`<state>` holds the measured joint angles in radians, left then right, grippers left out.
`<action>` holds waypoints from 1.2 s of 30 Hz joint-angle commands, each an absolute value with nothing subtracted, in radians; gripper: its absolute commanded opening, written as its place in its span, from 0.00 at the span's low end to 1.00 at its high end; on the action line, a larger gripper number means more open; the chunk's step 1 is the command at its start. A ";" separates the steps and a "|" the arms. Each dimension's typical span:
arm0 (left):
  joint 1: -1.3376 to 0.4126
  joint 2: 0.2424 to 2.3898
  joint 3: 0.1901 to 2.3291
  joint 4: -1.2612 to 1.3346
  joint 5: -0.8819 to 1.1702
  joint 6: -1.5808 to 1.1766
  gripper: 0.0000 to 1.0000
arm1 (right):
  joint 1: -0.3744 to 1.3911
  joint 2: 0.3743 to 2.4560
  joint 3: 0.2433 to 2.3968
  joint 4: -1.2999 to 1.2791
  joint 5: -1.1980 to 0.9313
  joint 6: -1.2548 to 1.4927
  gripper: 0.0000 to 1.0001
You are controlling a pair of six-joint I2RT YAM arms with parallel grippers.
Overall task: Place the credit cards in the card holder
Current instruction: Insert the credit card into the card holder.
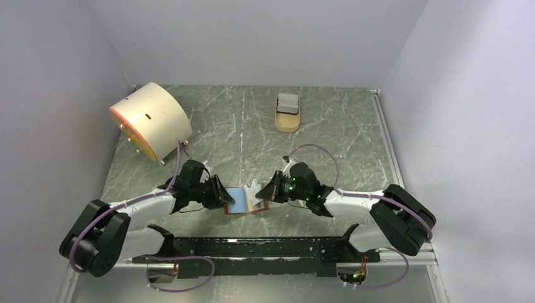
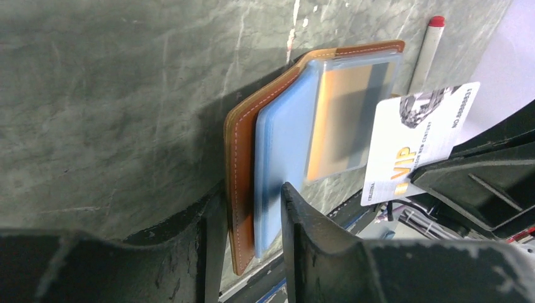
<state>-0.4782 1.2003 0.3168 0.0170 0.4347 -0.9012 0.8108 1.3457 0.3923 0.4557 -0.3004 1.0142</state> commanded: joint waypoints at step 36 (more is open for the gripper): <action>-0.464 1.215 0.288 0.011 0.418 -0.887 0.09 | 0.889 1.605 0.339 0.769 -0.186 1.123 0.22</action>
<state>-0.4702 1.2106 0.3050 0.0113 0.4114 -0.8959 0.8791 1.6127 0.3264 0.7956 -0.2234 1.1439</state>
